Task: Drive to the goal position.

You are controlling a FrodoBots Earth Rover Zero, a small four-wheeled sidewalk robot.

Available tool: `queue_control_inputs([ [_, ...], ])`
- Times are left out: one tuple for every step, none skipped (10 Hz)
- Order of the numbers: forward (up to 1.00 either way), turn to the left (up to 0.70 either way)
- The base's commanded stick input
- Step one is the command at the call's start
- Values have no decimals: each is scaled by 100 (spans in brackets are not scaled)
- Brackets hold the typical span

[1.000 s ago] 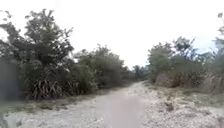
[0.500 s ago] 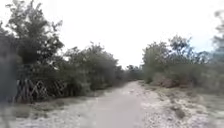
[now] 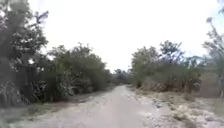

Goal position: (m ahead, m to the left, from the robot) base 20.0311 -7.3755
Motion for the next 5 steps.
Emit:
queue_control_inputs([
  [85, 0],
  [85, 0],
  [85, 0],
  [85, 0],
  [85, 10],
])
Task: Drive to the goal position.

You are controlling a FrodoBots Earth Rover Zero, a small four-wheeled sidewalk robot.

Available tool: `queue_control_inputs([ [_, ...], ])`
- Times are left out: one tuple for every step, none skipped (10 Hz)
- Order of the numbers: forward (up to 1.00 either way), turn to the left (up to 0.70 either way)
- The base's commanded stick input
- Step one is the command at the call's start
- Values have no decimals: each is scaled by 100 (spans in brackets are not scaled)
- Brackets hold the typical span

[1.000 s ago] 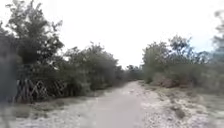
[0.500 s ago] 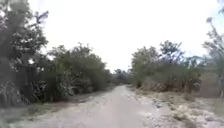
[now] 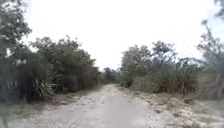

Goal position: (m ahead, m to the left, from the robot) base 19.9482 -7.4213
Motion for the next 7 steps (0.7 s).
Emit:
queue_control_inputs([
  [85, 32],
  [85, 32],
  [85, 5],
  [85, 27],
  [85, 28],
  [85, 4],
  [85, 21],
])
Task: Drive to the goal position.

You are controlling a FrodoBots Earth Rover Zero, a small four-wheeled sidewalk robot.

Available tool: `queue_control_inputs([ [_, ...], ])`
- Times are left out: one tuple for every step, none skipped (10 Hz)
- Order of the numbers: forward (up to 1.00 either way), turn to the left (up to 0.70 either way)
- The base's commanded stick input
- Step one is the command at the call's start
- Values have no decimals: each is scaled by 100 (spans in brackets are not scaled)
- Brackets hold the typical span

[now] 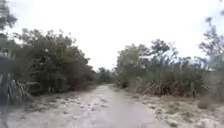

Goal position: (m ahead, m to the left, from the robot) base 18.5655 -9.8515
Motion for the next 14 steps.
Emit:
queue_control_inputs([
  [85, 26],
  [85, 9],
  [85, 1],
  [85, 10],
  [85, 29],
  [85, 22],
  [85, 7],
  [85, 0],
  [85, 0],
  [85, 0],
  [85, 0],
  [85, 0],
  [85, 0],
  [85, 0],
])
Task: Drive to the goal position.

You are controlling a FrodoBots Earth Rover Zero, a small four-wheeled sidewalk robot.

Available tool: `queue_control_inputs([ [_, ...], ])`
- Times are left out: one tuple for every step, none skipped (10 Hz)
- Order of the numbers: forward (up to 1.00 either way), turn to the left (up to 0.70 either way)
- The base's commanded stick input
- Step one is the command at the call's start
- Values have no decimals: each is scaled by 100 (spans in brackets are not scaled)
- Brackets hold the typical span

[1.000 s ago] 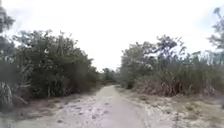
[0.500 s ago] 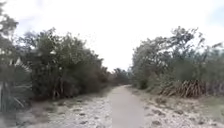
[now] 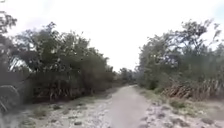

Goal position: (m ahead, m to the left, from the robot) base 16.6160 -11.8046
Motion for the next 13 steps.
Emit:
queue_control_inputs([
  [85, 0],
  [85, 0],
  [85, 0],
  [85, 0],
  [85, -7],
  [85, -30],
  [85, -22],
  [85, -9],
  [85, 0],
  [85, 0],
  [85, 0],
  [85, 0],
  [85, 0],
])
